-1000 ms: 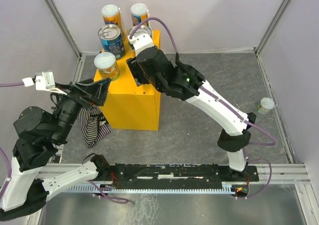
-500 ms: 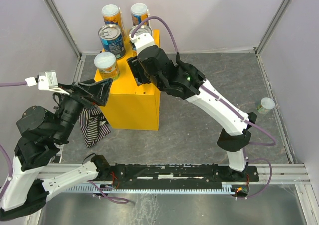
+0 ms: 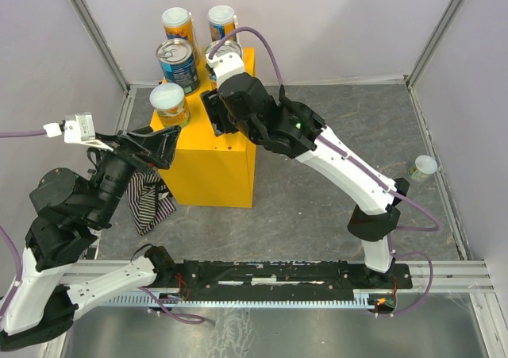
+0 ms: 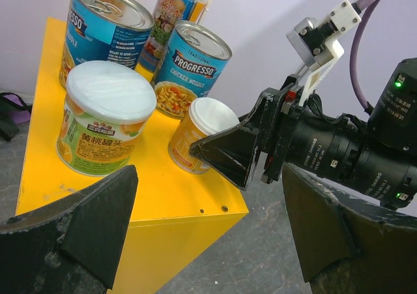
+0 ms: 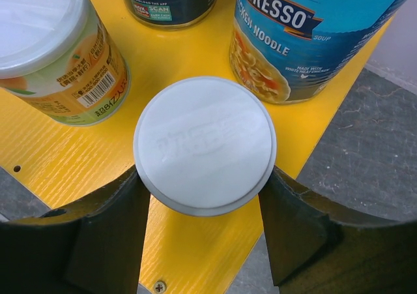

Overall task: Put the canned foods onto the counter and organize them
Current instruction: Place the canned food on the counter.

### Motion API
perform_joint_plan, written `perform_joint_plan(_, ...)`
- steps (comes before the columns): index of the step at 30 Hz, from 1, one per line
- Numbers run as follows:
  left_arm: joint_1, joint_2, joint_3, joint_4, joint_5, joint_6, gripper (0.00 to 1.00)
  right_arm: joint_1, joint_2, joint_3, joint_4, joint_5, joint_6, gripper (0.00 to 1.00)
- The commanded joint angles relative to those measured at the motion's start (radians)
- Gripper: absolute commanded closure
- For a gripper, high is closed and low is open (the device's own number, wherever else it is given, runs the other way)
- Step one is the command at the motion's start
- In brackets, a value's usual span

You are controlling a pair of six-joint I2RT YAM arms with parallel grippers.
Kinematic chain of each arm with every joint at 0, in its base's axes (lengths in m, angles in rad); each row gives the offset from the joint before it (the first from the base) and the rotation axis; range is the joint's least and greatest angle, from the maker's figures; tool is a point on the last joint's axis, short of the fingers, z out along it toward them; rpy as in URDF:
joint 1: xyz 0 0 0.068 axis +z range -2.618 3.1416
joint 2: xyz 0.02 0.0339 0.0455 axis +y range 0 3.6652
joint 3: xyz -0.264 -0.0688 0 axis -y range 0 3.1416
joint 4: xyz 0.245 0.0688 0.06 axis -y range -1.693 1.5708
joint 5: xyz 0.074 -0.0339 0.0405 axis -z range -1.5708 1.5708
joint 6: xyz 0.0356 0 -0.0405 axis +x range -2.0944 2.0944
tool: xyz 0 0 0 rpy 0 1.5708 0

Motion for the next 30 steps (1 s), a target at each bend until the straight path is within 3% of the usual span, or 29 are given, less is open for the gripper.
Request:
perform_joint_plan(1,0.001,-0.004,-0.004,0.046,0.001,-0.027,0.03,0.006,-0.056,-0.044,0.025,-0.027,0.024,0.42)
perform_joint_plan(7,0.001,-0.005,-0.011,0.048,0.002,-0.031,0.03,0.014,-0.071,-0.073,0.031,-0.024,0.032,0.36)
perform_joint_plan(15,0.001,-0.003,-0.007,0.056,0.001,-0.031,0.03,0.019,-0.080,-0.071,0.031,-0.024,0.024,0.16)
perform_joint_plan(30,0.001,-0.003,0.004,0.061,-0.012,-0.022,0.03,0.041,-0.140,-0.091,0.042,0.010,0.021,0.14)
